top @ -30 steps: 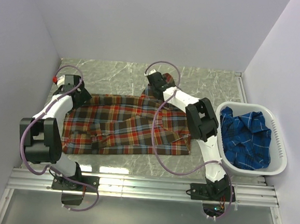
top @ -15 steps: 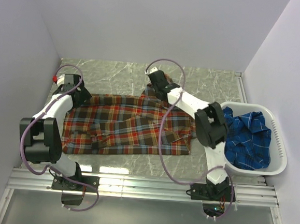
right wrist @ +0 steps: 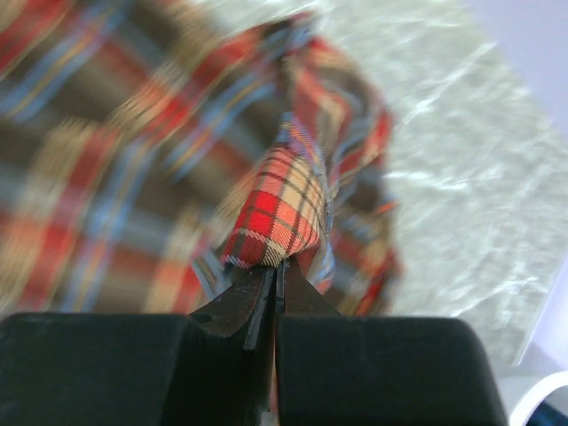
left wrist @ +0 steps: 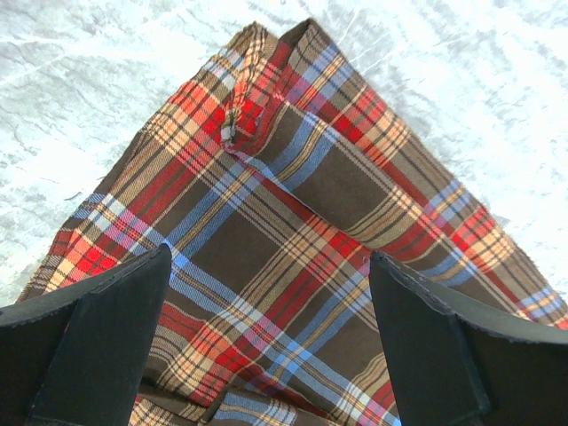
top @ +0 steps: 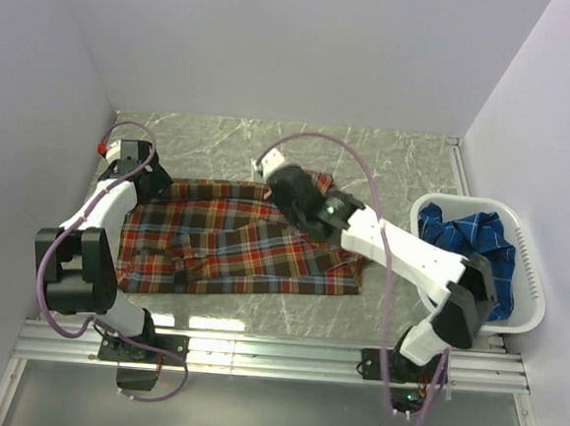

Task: Fold and stack the long sleeve shirts
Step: Fold the shirt

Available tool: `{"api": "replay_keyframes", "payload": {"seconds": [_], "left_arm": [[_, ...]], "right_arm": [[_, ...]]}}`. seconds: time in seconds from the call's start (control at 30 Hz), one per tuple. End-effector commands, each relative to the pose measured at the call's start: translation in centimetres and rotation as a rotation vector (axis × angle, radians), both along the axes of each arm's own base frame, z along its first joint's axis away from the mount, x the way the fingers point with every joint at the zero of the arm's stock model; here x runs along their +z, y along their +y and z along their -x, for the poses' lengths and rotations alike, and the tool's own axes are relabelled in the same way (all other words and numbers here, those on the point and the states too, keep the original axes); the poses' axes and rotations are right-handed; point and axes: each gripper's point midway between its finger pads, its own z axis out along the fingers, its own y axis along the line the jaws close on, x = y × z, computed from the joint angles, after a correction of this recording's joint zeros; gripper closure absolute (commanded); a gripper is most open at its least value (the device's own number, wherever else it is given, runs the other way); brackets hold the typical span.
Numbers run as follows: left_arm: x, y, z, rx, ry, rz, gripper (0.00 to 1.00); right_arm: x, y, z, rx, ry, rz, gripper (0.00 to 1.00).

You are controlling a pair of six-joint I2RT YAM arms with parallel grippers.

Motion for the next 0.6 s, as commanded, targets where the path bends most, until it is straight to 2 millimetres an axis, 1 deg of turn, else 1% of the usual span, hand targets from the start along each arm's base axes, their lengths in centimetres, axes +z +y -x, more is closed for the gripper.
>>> {"api": "replay_keyframes", "payload": {"seconds": [0.0,0.03,0.07,0.1,0.13,0.17,0.2,0.23,0.27,0.33,0.37,0.43,0.47,0.5,0.53,0.57], "left_arm": [[4.1,0.6,-0.9,0.016,-0.110,-0.016,0.01],[4.4,0.5,-0.8,0.012,-0.117,-0.015,0.01],[4.5,0.5,-0.8,0.013,-0.122,-0.015,0.01],[4.6,0.6,-0.7,0.015,-0.122,-0.016,0.01],[4.7,0.6,-0.6,0.017,-0.125,-0.016,0.01],[5.0,0.6,-0.6,0.018,-0.132,-0.016,0.01],[5.2,0.6,-0.5,0.017,-0.140,-0.017,0.01],[5.2,0.6,-0.5,0.018,-0.141,-0.019,0.01],[5.3,0.8,-0.4,0.023,-0.142,-0.024,0.01],[5.4,0.8,-0.2,0.023,-0.142,-0.032,0.01],[5.4,1.0,-0.2,0.029,-0.143,-0.036,0.01],[5.5,0.9,-0.1,0.029,-0.147,-0.037,0.01],[5.5,0.9,0.0,0.029,-0.146,-0.036,0.01],[5.5,0.8,-0.1,0.027,-0.150,-0.033,0.01],[5.5,0.8,-0.1,0.027,-0.151,-0.033,0.01],[5.4,0.9,-0.1,0.027,-0.146,-0.034,0.01]], "right_arm": [[1.1,-1.1,4.9,0.016,0.061,-0.075,1.00],[2.1,-1.0,6.2,0.038,0.054,-0.104,1.00],[1.9,-1.5,7.2,0.047,0.076,-0.093,1.00],[2.1,-1.6,7.8,0.057,0.085,-0.103,1.00],[2.8,-1.7,8.9,0.083,0.085,-0.116,1.00],[2.7,-1.9,9.9,0.090,0.118,-0.129,1.00],[3.2,-2.0,10.9,0.110,0.131,-0.154,1.00],[3.3,-2.0,11.6,0.125,0.148,-0.160,1.00],[3.1,-2.0,13.0,0.159,0.187,-0.159,1.00],[3.4,-2.4,14.5,0.183,0.222,-0.187,1.00],[2.9,-2.2,16.0,0.221,0.273,-0.191,1.00],[3.1,-2.4,17.6,0.265,0.317,-0.220,1.00],[2.7,-2.6,18.3,0.281,0.348,-0.214,1.00],[2.6,-2.2,19.6,0.322,0.392,-0.235,1.00],[2.8,-2.3,20.3,0.342,0.407,-0.251,1.00],[2.5,-2.3,20.9,0.357,0.430,-0.253,1.00]]}}
